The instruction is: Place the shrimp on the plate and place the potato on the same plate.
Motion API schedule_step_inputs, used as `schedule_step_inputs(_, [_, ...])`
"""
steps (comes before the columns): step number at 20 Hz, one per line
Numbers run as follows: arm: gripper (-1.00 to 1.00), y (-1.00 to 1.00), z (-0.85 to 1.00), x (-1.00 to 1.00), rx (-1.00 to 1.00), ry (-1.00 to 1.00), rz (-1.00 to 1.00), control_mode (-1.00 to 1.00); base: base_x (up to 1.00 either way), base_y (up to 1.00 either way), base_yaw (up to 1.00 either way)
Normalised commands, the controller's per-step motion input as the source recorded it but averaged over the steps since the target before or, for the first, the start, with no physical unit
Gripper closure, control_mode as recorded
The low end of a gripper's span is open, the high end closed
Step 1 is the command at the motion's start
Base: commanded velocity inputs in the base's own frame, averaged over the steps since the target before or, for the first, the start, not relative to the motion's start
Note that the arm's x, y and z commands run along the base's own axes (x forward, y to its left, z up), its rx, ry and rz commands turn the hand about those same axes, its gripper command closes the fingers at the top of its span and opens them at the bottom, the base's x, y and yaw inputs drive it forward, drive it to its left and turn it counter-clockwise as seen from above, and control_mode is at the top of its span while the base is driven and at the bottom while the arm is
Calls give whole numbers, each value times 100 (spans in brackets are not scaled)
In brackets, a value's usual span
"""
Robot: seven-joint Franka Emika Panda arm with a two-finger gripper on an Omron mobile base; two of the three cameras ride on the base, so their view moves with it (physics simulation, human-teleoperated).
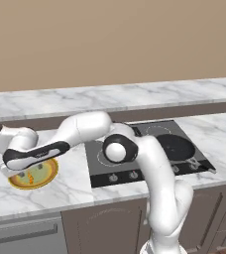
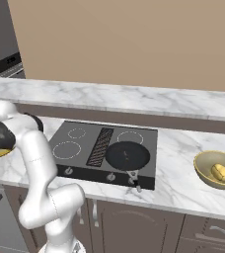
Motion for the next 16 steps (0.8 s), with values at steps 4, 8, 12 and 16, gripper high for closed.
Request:
schedule_step_inputs(4, [-100, -98, 37, -36, 9, -12, -7, -100, 0, 0, 0])
schedule_step_inputs(8, [-100, -100, 53, -48, 26, -25, -3, -100, 0, 0, 0])
schedule_step_inputs(12, [-100, -100, 60, -13, 18, -13, 0, -100, 0, 0, 0])
schedule_step_inputs(16, [-100, -100, 36, 10, 17, 8, 0, -100, 0, 0, 0])
